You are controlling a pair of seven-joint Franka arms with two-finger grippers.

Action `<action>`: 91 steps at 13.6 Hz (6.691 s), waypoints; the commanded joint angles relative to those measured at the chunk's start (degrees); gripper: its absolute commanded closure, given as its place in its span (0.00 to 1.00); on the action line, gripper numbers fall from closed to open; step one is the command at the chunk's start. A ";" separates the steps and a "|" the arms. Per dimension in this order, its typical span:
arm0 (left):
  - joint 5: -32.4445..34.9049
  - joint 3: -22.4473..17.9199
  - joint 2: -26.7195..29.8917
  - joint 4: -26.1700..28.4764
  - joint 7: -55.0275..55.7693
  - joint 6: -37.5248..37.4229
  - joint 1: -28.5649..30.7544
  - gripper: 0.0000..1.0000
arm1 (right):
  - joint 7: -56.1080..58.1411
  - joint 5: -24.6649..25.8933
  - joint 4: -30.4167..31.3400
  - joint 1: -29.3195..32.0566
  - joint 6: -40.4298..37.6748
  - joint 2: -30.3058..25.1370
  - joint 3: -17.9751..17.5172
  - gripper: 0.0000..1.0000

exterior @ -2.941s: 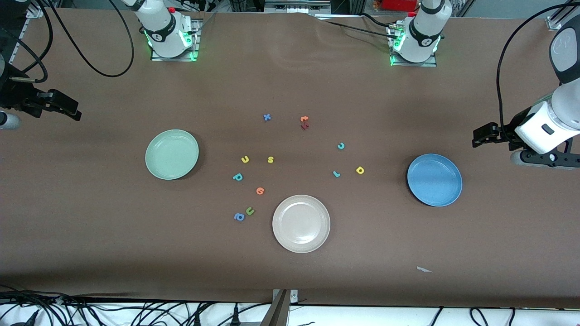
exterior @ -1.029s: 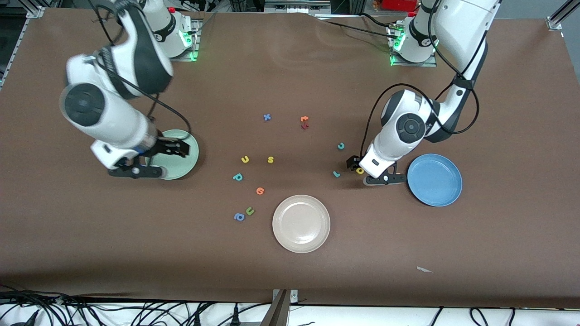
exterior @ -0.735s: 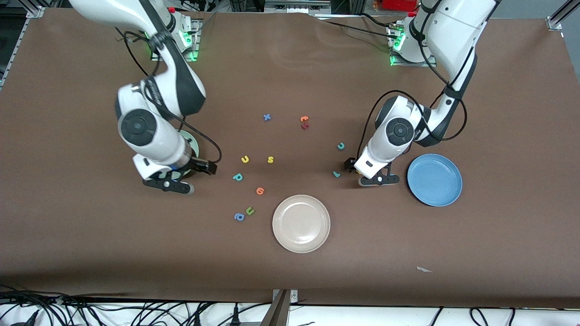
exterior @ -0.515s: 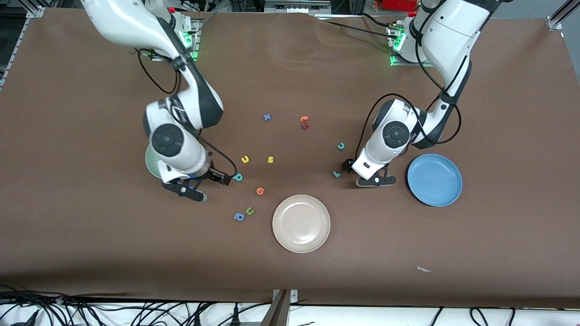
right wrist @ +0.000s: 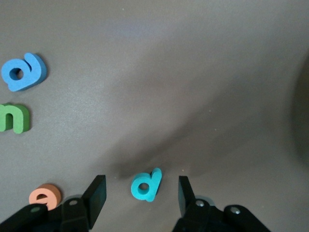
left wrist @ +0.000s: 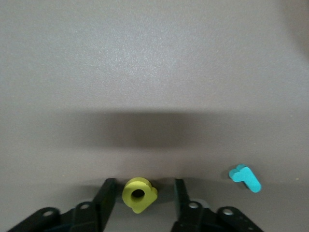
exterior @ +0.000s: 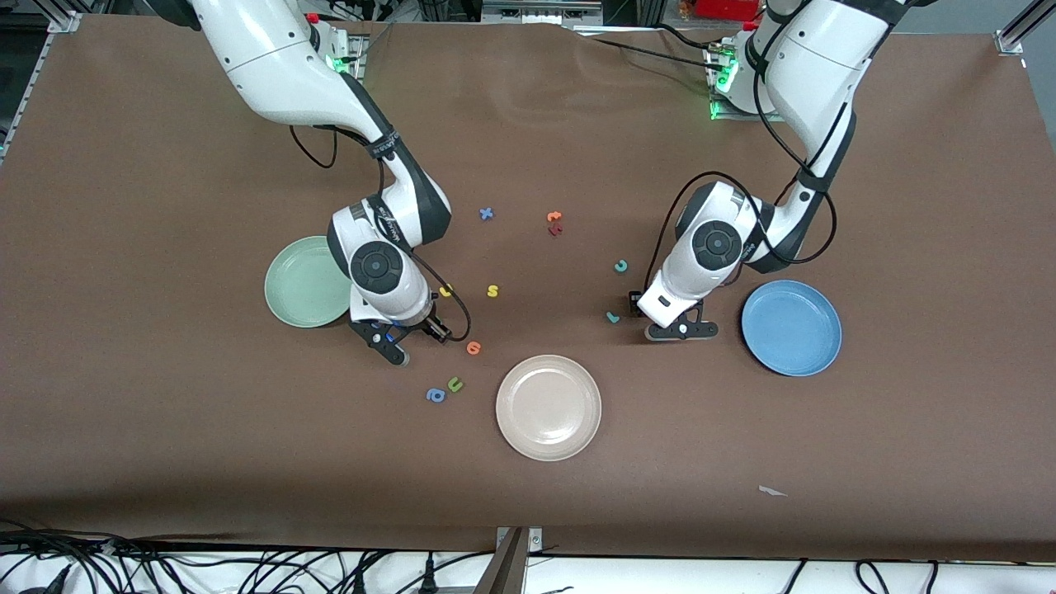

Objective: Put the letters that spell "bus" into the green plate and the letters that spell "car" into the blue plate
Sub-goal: 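Place yellow a on the blue plate while the right gripper places teal d, then grasp teal r with the left gripper while the right gripper grasps yellow u, then place yellow u on the green plate with the right gripper, then grasp yellow s with the right gripper while the left gripper holds teal r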

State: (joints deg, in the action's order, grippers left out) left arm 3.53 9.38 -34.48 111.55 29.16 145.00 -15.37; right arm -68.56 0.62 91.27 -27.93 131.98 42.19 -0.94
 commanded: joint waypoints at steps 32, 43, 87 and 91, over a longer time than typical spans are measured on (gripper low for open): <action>16.14 -2.79 -0.06 -12.59 -29.59 -23.09 17.12 0.07 | 28.49 0.08 15.43 2.44 -14.29 -9.33 13.77 0.15; 4.12 3.10 -1.12 -13.64 -4.49 -20.98 5.89 0.00 | 1.63 -7.39 7.60 -3.61 -4.83 -8.01 3.14 0.10; 1.66 3.10 -12.02 -22.43 10.65 -17.64 -5.29 0.65 | 29.29 -9.32 13.44 -6.08 -18.22 -13.28 19.40 0.15; 1.66 3.10 -12.10 -22.34 10.56 -17.64 -5.29 0.73 | 12.80 -18.11 4.55 -10.20 -18.69 -10.56 17.38 0.18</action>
State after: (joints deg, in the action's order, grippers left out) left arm 6.80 13.03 -45.18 90.51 40.42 127.97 -20.21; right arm -48.64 -15.13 99.67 -35.82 113.87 29.71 16.73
